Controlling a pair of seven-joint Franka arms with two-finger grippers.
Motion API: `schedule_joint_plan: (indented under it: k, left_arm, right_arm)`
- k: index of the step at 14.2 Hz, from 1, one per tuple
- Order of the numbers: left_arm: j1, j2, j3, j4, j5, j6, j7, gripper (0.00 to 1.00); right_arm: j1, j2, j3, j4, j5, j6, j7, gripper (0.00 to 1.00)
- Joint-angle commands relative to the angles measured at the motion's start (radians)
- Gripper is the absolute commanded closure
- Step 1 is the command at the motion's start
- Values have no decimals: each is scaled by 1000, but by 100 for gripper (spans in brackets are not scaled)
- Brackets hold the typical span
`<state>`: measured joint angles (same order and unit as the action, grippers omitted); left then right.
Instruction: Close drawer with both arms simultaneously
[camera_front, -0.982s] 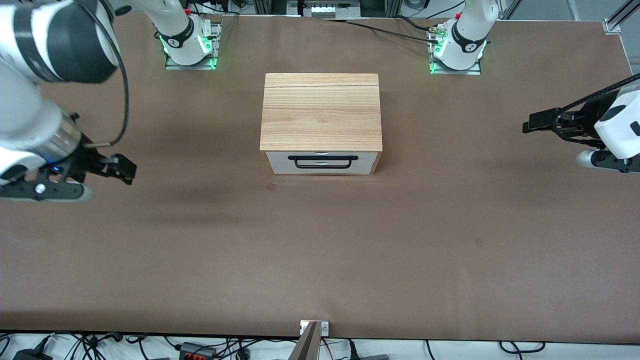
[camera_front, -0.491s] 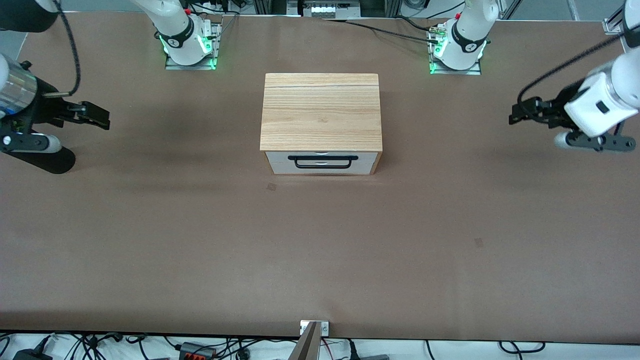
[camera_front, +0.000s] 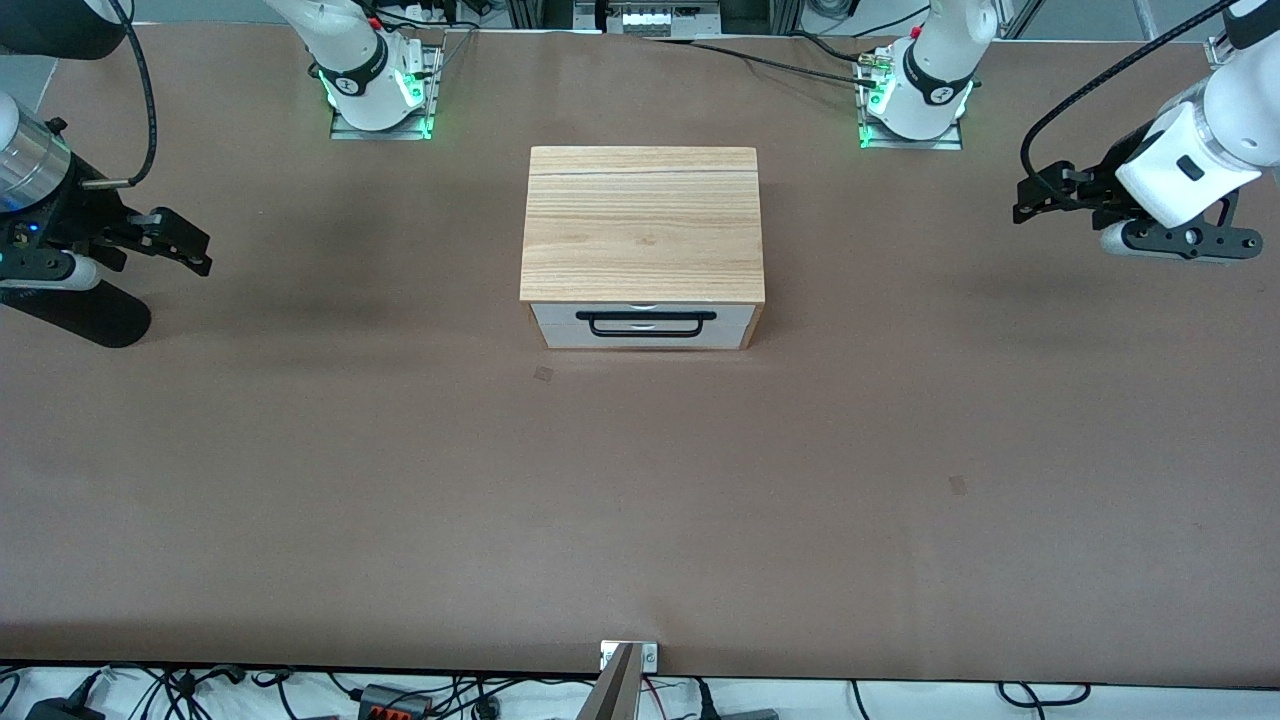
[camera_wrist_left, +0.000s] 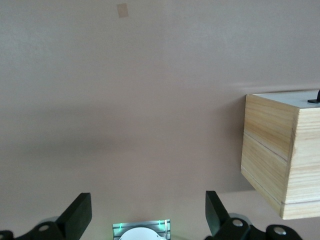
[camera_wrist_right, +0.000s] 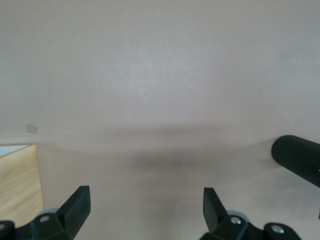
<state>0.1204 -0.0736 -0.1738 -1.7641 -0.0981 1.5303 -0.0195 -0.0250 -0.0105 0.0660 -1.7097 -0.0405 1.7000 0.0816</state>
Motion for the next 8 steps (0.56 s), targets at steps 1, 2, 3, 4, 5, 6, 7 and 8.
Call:
schedule_joint_plan:
  k: [1, 2, 3, 4, 5, 6, 7, 8]
  left_arm:
    - [15, -116, -4, -142, 20, 82, -2, 0]
    - [15, -111, -1, -138, 20, 88, 1, 0]
    - [15, -107, 0, -135, 20, 102, 4, 0]
    - [15, -107, 0, -135, 20, 103, 3, 0]
    - [15, -103, 0, -132, 20, 99, -2, 0]
    - [15, -92, 2, -130, 15, 96, -2, 0]
    - [15, -88, 8, -129, 12, 96, -2, 0]
    - [15, -86, 8, -126, 11, 97, -2, 0]
  right_arm:
    - [-16, 0, 12, 21, 14, -28, 3, 0]
    - [-16, 1, 14, 24, 16, -31, 6, 0]
    - [-15, 1, 14, 24, 16, -33, 7, 0]
    - [-16, 1, 14, 24, 16, -36, 9, 0]
    - [-16, 0, 14, 24, 16, -36, 13, 0]
    - [-21, 1, 14, 24, 16, -36, 12, 0]
    - [-23, 1, 12, 24, 17, -37, 12, 0]
    - [-23, 1, 12, 24, 16, -39, 12, 0]
